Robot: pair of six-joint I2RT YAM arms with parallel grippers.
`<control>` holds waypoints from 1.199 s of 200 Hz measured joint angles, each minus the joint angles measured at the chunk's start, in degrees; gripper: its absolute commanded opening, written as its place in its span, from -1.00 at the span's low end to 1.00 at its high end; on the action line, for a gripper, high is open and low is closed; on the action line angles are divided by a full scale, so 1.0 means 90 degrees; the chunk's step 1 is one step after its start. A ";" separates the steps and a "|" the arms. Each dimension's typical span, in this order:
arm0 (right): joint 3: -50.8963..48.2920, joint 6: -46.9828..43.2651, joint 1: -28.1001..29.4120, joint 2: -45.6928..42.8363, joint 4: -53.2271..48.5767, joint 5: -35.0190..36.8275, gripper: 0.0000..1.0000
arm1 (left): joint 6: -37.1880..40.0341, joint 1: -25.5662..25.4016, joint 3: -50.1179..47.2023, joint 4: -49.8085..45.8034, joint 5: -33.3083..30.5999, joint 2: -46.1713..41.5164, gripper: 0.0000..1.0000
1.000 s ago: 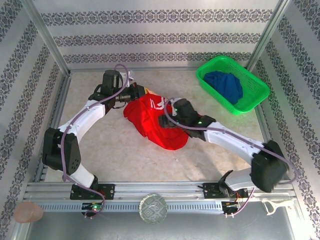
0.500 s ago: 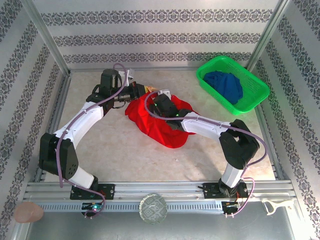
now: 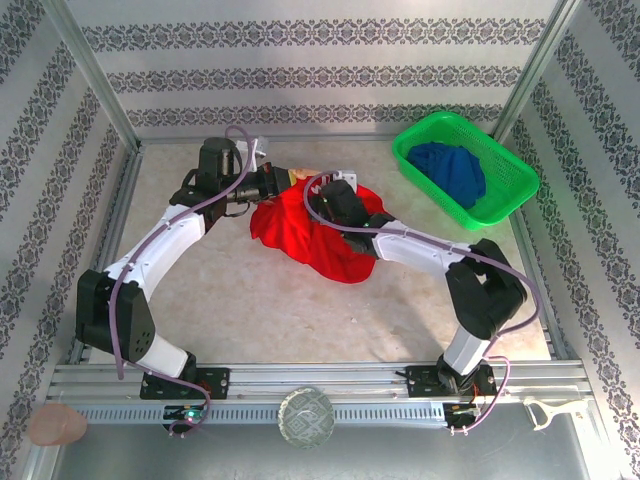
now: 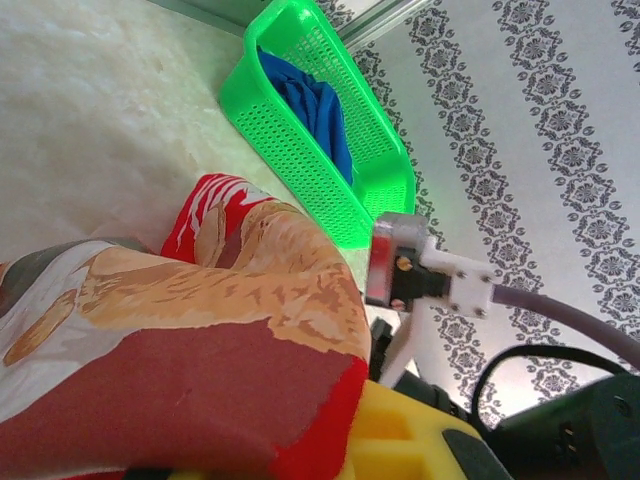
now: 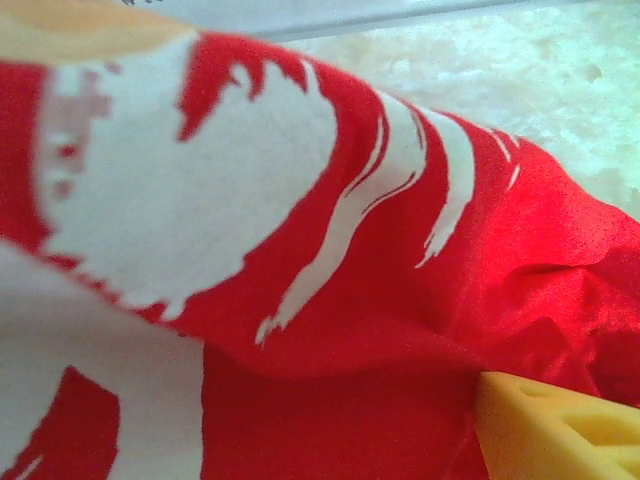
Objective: Fold the inside-out t-shirt
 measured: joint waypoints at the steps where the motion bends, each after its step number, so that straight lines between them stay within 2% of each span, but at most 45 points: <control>1: -0.0010 0.0000 0.0005 -0.0024 0.0000 -0.0002 0.59 | 0.0000 0.0000 0.0000 0.0000 0.0005 0.0000 -1.00; 31: -0.0090 -0.0051 0.0022 -0.0430 0.0063 -0.0046 0.59 | -0.0044 0.0000 0.0000 0.0002 0.0061 0.0000 -1.00; 73: -0.0090 -0.0117 0.0019 -0.0466 0.0136 -0.0180 0.61 | -0.0070 0.0000 0.0000 0.0000 0.0129 0.0000 -1.00; 131: -0.0403 -0.0357 -0.0041 -0.0699 0.0328 -0.0804 0.63 | -0.0068 0.0000 0.0029 -0.0044 0.0131 -0.0022 -1.00; 180: -0.1030 -0.0452 -0.0901 -0.0935 0.0695 -0.1547 0.57 | -0.0085 0.0000 0.0265 -0.0046 0.0134 0.0034 -1.00; 192: -0.1025 -0.0452 -0.1047 -0.0787 0.0831 -0.1717 0.46 | -0.0109 0.0000 0.0299 -0.0041 0.0136 0.0039 -1.00; 198: -0.1013 -0.0440 -0.1083 -0.0692 0.0867 -0.1804 0.32 | -0.0114 0.0000 0.0306 -0.0041 0.0146 0.0041 -1.00; 225: -0.0891 -0.0430 -0.1139 -0.0228 0.0974 -0.2402 -1.00 | -0.0117 0.0000 0.0306 -0.0044 0.0175 0.0092 -1.00; 240: -0.0872 -0.0415 -0.1151 -0.0180 0.0969 -0.2773 -1.00 | -0.0114 0.0029 0.0306 -0.0044 0.0172 0.0172 -1.00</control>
